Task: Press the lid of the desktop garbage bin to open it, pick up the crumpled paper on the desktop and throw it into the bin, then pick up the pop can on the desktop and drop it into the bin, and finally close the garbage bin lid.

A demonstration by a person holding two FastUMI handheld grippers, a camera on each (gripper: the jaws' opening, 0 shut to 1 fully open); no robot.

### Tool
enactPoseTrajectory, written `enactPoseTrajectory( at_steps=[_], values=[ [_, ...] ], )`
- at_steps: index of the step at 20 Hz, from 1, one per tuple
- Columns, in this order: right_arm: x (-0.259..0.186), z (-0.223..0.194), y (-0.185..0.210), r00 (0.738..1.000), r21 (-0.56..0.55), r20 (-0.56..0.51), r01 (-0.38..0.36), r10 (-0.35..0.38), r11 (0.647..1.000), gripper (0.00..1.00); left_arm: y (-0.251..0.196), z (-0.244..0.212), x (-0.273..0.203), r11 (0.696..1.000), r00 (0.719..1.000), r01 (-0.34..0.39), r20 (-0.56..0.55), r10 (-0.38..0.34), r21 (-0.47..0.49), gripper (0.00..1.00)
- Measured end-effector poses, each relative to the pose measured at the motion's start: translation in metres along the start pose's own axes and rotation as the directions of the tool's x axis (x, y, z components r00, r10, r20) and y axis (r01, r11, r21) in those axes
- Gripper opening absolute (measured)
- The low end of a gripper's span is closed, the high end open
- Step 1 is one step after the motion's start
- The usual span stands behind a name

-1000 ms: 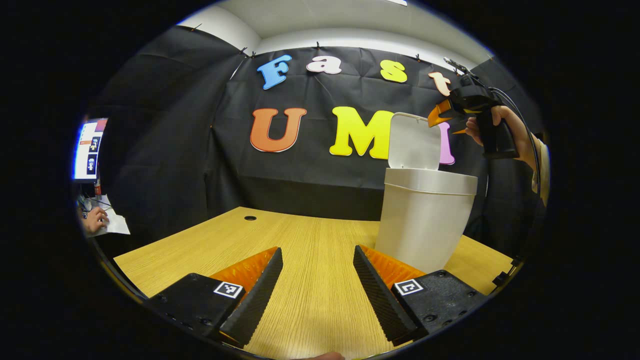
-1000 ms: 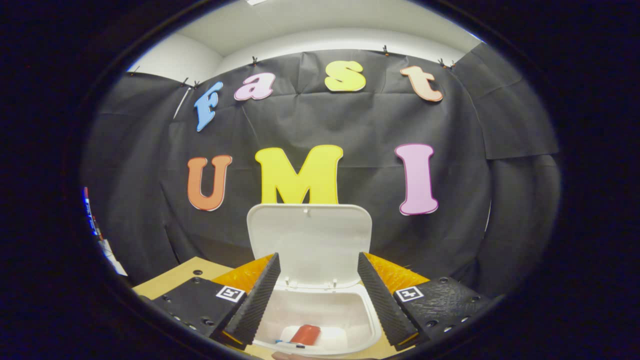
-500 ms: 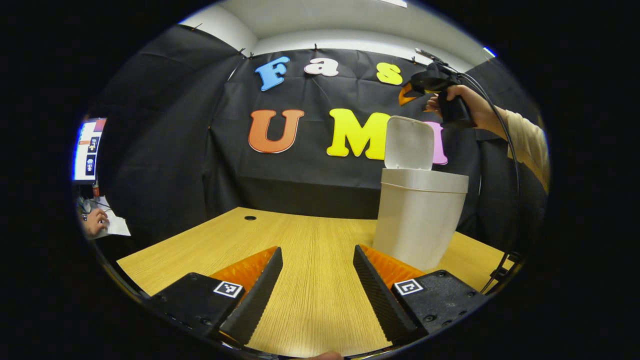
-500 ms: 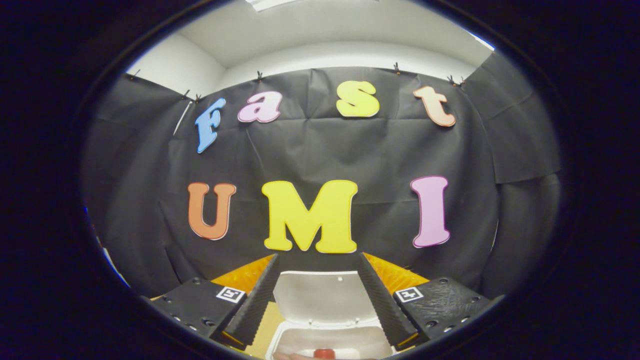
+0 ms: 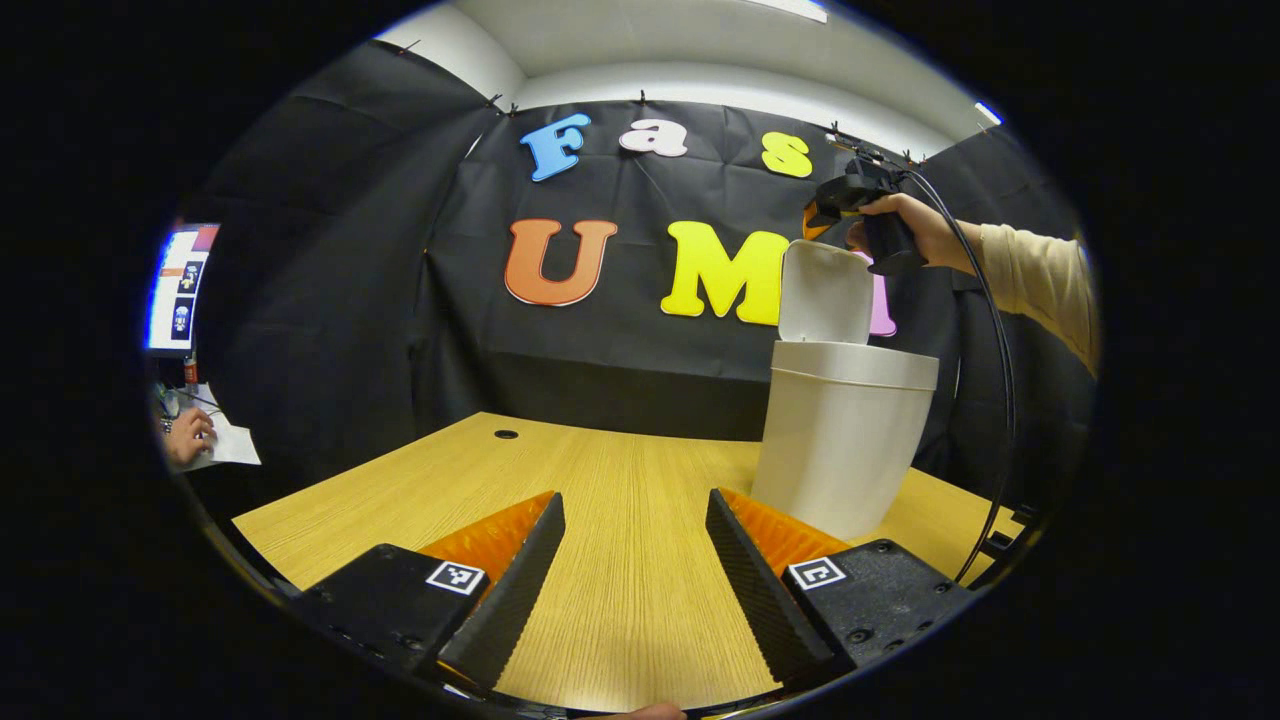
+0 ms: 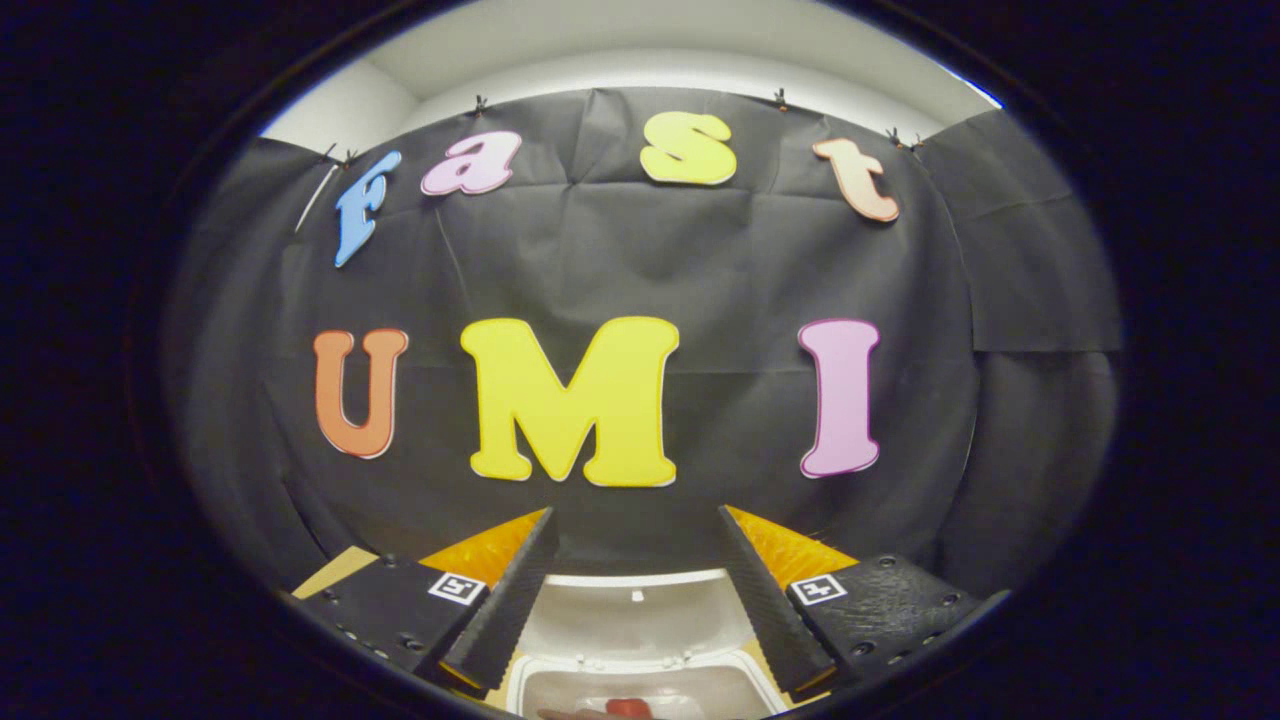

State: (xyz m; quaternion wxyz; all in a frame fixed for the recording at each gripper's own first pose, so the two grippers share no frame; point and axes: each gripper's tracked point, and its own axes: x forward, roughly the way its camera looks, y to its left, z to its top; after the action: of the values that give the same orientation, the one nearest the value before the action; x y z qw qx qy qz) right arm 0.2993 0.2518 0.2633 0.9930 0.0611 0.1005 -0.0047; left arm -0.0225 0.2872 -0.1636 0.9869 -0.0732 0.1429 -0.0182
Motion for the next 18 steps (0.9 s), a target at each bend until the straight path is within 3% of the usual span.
enactPoseTrajectory(
  at_steps=[5,16,18],
  values=[
    [-0.002,-0.005,-0.015,0.997,0.012,-0.022,0.071,-0.071,0.997,0.96,0.003,-0.016,0.005,1.000,0.999,0.002,-0.035,-0.002,-0.017,0.94],
    [-0.058,-0.041,0.008,1.000,-0.085,-0.009,-0.002,0.001,0.996,0.94,0.016,-0.031,0.006,0.999,0.998,-0.039,-0.059,0.037,-0.025,0.93],
    [-0.072,-0.044,0.008,1.000,-0.112,0.019,0.022,-0.020,0.993,0.94,0.012,-0.033,0.006,0.999,0.997,-0.040,-0.070,0.039,-0.018,0.93]
  ],
)
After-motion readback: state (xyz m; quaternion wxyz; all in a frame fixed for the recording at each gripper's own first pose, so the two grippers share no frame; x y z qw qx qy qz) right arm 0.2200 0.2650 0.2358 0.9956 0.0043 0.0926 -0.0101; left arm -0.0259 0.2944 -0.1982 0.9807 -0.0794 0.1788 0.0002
